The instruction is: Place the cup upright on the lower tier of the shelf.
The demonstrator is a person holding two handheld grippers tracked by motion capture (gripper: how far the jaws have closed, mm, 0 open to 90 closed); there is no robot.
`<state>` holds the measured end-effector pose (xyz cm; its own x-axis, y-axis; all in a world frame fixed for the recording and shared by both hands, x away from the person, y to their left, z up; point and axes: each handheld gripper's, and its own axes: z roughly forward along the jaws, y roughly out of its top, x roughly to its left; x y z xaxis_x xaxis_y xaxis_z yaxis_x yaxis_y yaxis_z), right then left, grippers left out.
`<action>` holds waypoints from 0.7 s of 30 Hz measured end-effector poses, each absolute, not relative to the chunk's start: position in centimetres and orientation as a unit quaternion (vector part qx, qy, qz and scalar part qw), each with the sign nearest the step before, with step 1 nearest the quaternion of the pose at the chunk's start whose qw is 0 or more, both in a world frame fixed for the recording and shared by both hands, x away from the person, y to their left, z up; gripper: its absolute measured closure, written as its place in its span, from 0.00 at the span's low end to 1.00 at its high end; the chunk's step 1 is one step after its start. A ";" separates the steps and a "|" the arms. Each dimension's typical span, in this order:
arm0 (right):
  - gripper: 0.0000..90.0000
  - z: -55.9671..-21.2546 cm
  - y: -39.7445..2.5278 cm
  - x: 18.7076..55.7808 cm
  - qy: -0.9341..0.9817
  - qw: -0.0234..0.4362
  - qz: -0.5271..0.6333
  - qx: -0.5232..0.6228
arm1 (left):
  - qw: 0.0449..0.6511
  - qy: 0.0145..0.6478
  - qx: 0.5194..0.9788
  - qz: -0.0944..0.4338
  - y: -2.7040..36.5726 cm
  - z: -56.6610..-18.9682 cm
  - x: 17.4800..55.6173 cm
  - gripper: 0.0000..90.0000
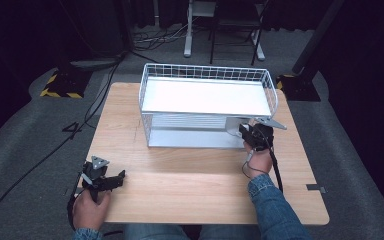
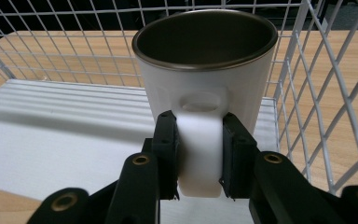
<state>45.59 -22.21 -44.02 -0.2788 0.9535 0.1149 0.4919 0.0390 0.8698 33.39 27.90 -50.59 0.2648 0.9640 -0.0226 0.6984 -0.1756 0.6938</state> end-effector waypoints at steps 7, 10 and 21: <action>0.78 -44.3 -22.2 45.4 0.680 0.272 0.426 0.531 | 0.304 0.565 0.735 0.218 27.9 -50.6 33.4 0.16; 0.76 -44.3 -22.3 45.4 0.682 0.270 0.424 0.531 | 0.304 0.565 0.735 0.218 27.9 -50.6 33.4 0.16; 0.61 -44.1 -22.7 44.9 0.676 0.275 0.433 0.529 | 0.304 0.566 0.735 0.218 27.9 -50.6 33.4 0.16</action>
